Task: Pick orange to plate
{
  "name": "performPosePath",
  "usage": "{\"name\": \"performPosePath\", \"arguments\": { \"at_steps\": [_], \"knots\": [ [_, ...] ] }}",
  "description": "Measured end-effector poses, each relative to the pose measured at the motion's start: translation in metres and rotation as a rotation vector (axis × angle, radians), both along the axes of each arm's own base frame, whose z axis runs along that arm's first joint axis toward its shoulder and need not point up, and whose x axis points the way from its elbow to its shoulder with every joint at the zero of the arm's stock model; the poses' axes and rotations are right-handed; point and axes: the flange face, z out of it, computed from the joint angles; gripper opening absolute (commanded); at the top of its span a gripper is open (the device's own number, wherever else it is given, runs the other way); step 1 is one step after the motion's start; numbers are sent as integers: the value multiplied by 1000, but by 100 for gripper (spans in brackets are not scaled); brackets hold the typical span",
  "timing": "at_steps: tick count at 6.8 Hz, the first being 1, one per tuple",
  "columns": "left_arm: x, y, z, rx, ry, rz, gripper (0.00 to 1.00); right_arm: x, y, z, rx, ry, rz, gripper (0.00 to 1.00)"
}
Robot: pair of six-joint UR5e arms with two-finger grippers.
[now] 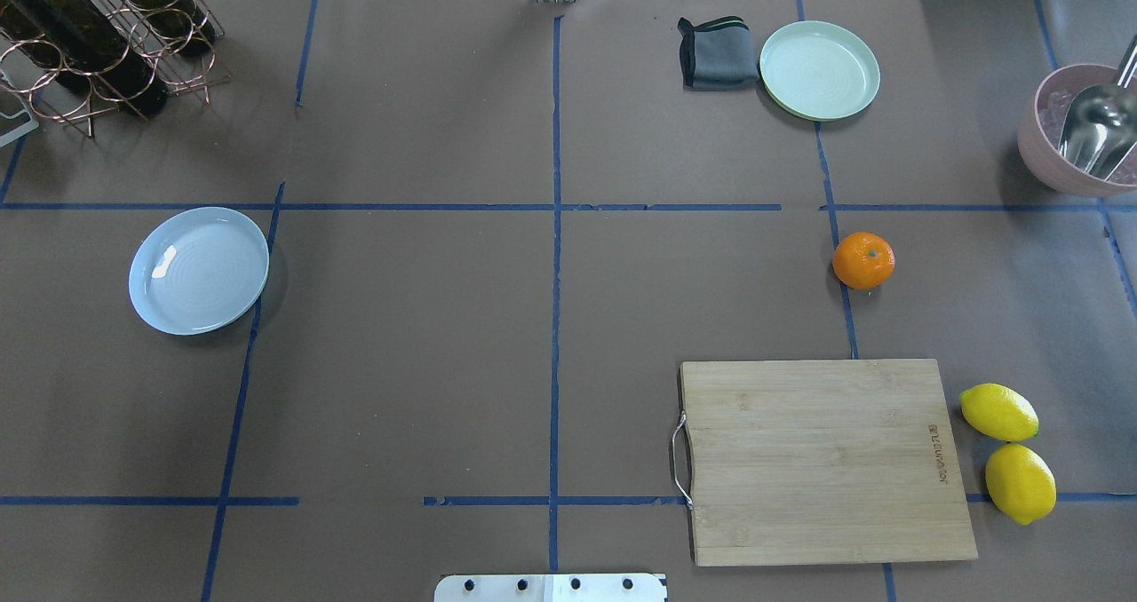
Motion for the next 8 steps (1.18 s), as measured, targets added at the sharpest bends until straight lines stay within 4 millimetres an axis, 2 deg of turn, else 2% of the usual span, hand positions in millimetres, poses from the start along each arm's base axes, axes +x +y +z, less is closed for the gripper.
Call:
{"name": "performPosePath", "arguments": {
  "at_steps": [2, 4, 6, 7, 8],
  "knots": [
    [-5, -11, -15, 21, -41, -13, 100, 0, -2, 5, 3, -1, 0, 100],
    [-5, -16, -23, 49, -60, -13, 100, -1, -8, -8, 28, -4, 1, 100],
    [-5, -10, -19, 102, -56, -8, 100, -1, -15, -16, 59, -5, 0, 100],
    [-2, -6, -21, 130, -34, -3, 100, -1, -15, -13, 87, -7, 0, 100],
    [10, -5, -24, 140, 5, 15, 100, -1, -15, -8, 109, -9, 1, 100]
  ]
}}
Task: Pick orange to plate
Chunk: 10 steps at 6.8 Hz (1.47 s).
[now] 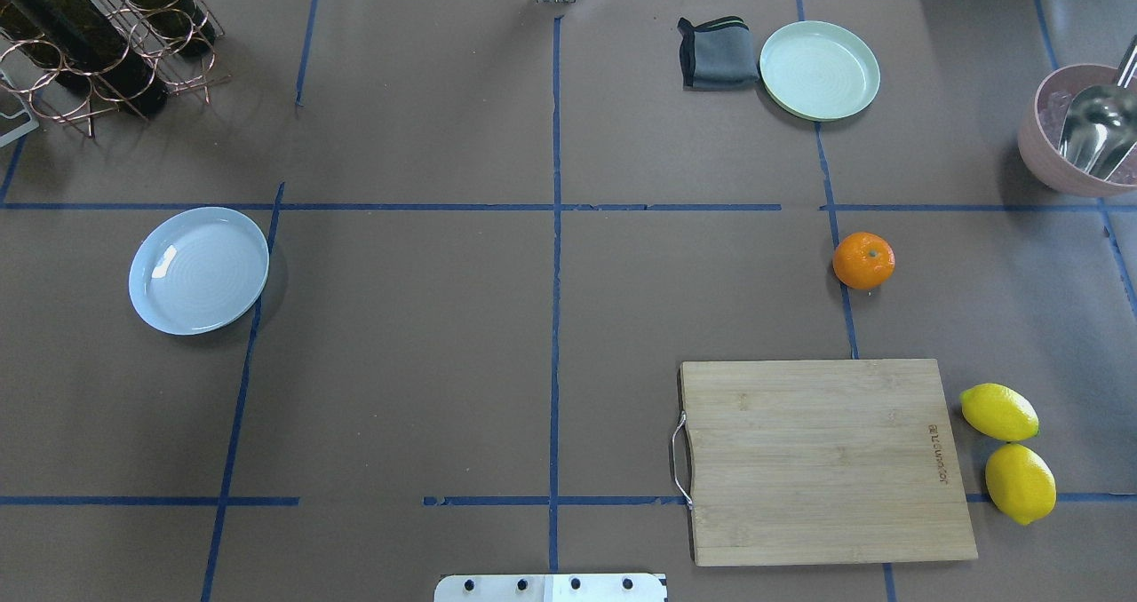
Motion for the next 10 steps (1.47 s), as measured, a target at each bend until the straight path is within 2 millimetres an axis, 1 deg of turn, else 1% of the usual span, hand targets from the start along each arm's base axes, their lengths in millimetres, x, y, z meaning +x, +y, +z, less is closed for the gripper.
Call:
{"name": "performPosePath", "arguments": {
  "at_steps": [1, 2, 3, 4, 5, 6, 7, 8, 9, 10],
  "knots": [
    [31, -4, -3, -20, 28, 33, 100, 0, 0, 1, 14, -4, 0, 100],
    [78, -8, -9, -60, 44, 46, 100, -1, 0, 1, 24, -8, -2, 100],
    [135, -8, -12, -114, 44, 12, 100, -2, -1, -1, 38, -11, -5, 100],
    [185, -2, -8, -167, 34, -53, 100, -4, -1, -2, 51, -14, -8, 100],
    [225, 5, 3, -201, 32, -95, 99, -6, -1, -1, 52, -16, -11, 100],
    [253, 10, 16, -223, 31, -99, 99, -7, -1, 1, 49, -19, -14, 100],
    [275, 9, 23, -238, 27, -87, 90, -9, 0, 2, 45, -30, -18, 100],
    [292, 7, 26, -246, 23, -71, 77, -11, 1, 1, 42, -46, -21, 100],
    [302, 6, 28, -249, 20, -60, 50, -12, 3, 2, 38, -56, -23, 100],
    [306, 4, 27, -247, 21, -55, 0, -13, 6, 5, 32, -60, -24, 100]
  ]
}}
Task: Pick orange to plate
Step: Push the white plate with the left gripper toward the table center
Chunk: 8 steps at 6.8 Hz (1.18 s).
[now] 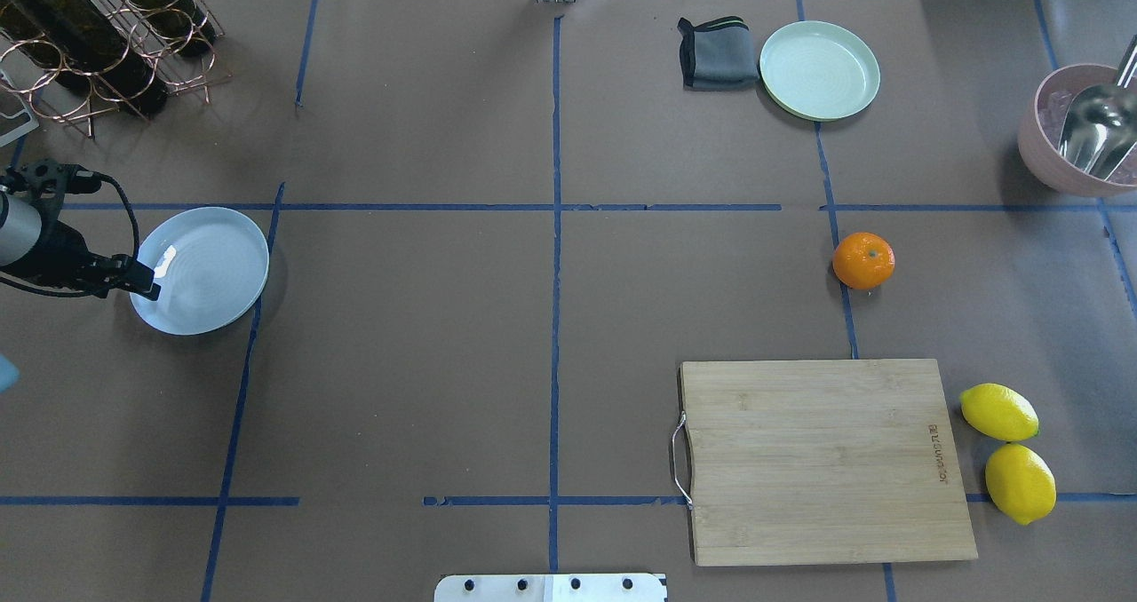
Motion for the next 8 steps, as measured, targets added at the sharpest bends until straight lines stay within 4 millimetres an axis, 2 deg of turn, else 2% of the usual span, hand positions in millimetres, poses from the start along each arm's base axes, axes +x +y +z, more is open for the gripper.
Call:
{"name": "performPosePath", "arguments": {
  "at_steps": [3, 4, 5, 6, 7, 8],
  "knots": [
    [6, -5, -10, 12, 14, 5, 0, -1, 3, 4, -6, -1, -3, 100],
    [8, -5, -29, 25, 47, 17, 0, -2, 4, 4, -7, -4, -4, 100],
    [14, -7, -68, 29, 118, 31, 0, -2, 4, 3, -8, -13, -6, 100],
    [26, -19, -117, 9, 194, 17, 0, -4, 4, 1, -9, -30, -8, 100],
    [54, -34, -177, -32, 264, -12, 0, -6, 4, -1, -9, -53, -12, 100],
    [102, -32, -234, -83, 315, -14, 0, -7, 4, -3, -1, -69, -16, 100]
  ]
}}
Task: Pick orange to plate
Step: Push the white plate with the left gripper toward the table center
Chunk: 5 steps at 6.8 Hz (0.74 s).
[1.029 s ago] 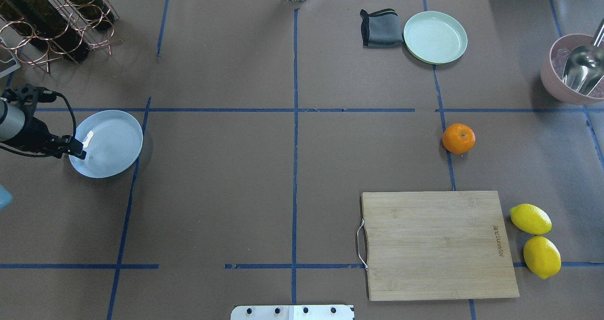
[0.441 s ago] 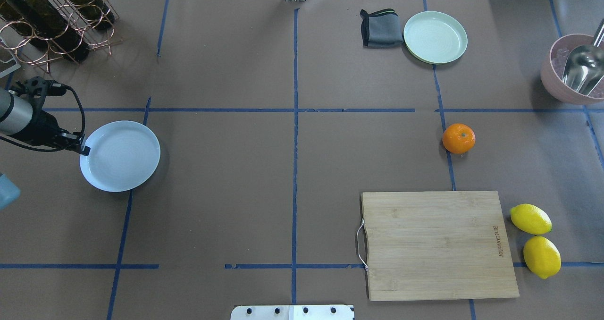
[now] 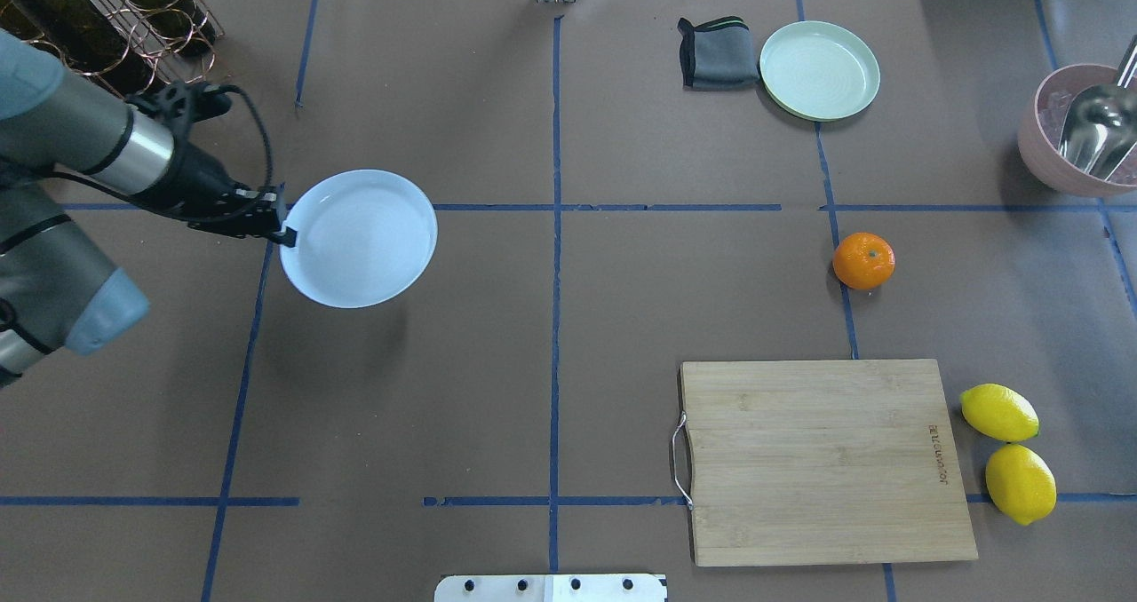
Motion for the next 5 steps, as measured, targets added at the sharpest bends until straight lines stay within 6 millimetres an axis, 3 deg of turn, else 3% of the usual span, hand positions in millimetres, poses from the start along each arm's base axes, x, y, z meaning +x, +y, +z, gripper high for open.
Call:
{"name": "performPosePath", "arguments": {
  "at_steps": [2, 3, 4, 5],
  "knots": [
    [112, 30, -71, -35, 14, -28, 0, -6, -1, -2, 14, -8, -11, 100],
    [156, 43, -84, -42, -3, -51, 0, -8, -1, -2, 16, -8, -15, 100],
    [182, 50, -85, -40, -22, -73, 0, -9, -1, -3, 16, -9, -17, 100],
    [193, 55, -83, -40, -34, -79, 41, -10, -1, -3, 17, -10, -18, 100]
  ]
}}
